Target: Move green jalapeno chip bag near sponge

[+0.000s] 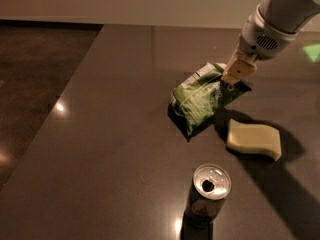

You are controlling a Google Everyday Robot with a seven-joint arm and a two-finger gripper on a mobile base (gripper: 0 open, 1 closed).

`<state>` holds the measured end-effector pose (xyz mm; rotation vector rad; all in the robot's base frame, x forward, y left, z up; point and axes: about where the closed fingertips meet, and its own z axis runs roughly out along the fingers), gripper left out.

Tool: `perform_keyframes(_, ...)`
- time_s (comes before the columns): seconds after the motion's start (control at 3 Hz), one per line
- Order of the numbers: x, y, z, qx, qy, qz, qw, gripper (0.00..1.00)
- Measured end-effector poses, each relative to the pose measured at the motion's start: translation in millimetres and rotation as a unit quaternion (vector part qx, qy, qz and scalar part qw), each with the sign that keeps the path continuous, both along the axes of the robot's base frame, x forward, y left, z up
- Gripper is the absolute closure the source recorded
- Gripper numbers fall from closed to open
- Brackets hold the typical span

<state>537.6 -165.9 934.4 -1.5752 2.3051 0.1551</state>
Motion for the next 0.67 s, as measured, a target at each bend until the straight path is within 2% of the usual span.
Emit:
perform_keyframes(0.33,-10.2,-8.6,-2.3,-0.012,0.008,-0.015,0.9998,0.84)
perform_keyframes(0.67,-18.5,-15.6,-5.5,-0.022,0.019,-0.023,0.9993,0.53)
